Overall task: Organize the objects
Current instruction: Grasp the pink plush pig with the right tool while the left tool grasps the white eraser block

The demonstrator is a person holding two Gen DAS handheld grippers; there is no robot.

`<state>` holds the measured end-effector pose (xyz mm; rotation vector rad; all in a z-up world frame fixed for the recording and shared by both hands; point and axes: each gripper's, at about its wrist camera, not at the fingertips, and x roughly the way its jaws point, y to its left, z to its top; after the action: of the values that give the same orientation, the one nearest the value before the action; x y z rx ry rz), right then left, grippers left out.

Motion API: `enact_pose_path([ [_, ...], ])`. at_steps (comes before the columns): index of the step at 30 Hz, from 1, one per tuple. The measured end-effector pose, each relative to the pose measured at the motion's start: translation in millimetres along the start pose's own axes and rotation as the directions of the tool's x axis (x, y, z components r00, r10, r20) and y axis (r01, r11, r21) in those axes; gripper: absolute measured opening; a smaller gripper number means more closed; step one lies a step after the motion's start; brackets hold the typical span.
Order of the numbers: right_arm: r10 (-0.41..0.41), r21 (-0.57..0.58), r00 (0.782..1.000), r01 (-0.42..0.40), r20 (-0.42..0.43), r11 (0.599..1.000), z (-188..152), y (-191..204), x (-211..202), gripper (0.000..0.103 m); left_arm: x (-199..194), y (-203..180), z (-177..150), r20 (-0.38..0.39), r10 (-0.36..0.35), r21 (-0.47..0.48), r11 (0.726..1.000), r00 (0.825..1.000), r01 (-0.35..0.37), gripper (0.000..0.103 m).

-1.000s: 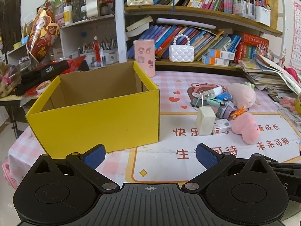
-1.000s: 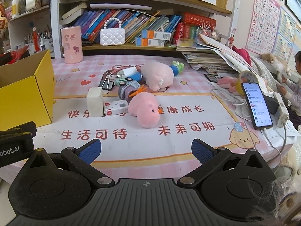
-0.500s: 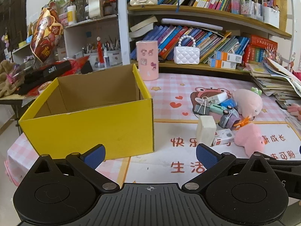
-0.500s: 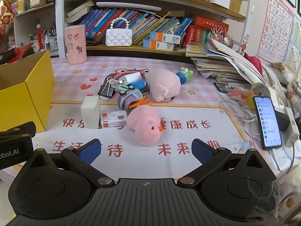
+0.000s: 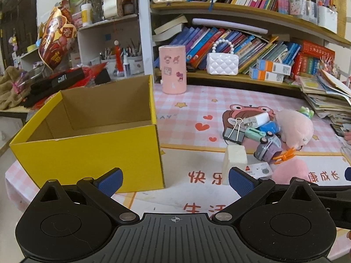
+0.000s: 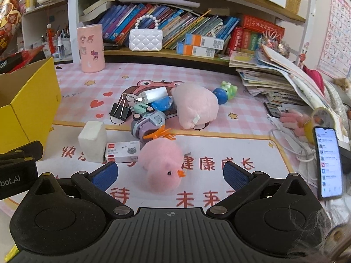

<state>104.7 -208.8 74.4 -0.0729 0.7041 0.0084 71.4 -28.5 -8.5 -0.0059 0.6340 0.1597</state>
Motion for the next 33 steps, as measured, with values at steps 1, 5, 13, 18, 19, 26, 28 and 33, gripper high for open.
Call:
enact_pose_path([
  [1, 0.011, -0.005, 1.0, -0.011, -0.002, 1.0, 1.3, -2.3, 3.2, 0.102, 2.5, -1.9, 0.8, -0.009, 0.002, -0.005, 1.0, 1.0, -0.002, 0.103],
  [5, 0.018, -0.05, 1.0, -0.019, -0.015, 0.999, 6.4, -7.6, 19.5, 0.096, 10.9, -10.4, 3.1, -0.043, -0.017, -0.01, 1.0, 0.999, 0.017, 0.103],
  [13, 0.071, -0.052, 0.994, -0.076, -0.086, 0.996, 14.0, -22.1, 52.1, 0.083, 14.9, -26.9, 7.0, -0.05, -0.037, -0.006, 0.999, 0.998, 0.037, 0.103],
  [18, 0.123, -0.08, 0.986, -0.133, -0.115, 0.988, 18.6, -22.4, 68.5, 0.073, 16.8, -33.6, 9.6, -0.052, -0.06, -0.019, 0.998, 0.997, 0.059, 0.103],
  [19, 0.141, -0.081, 0.982, -0.151, -0.122, 0.985, 19.1, -22.8, 71.3, 0.065, 17.2, -35.4, 10.0, -0.053, -0.064, -0.018, 0.998, 0.997, 0.063, 0.103],
  [26, 0.252, -0.05, 0.956, -0.262, -0.152, 0.964, 22.0, -32.0, 79.9, 0.046, 22.5, -43.7, 13.9, -0.063, -0.051, -0.042, 0.998, 0.997, 0.049, 0.102],
  [28, 0.261, -0.031, 0.954, -0.268, -0.146, 0.963, 23.5, -39.2, 77.5, 0.046, 25.2, -47.9, 16.3, -0.066, -0.051, -0.04, 0.998, 0.997, 0.048, 0.102],
  [33, 0.253, 0.023, 0.964, -0.252, -0.085, 0.967, 33.2, -65.7, 63.3, 0.046, 36.3, -57.8, 21.8, -0.086, -0.061, -0.047, 0.997, 0.994, 0.057, 0.094],
])
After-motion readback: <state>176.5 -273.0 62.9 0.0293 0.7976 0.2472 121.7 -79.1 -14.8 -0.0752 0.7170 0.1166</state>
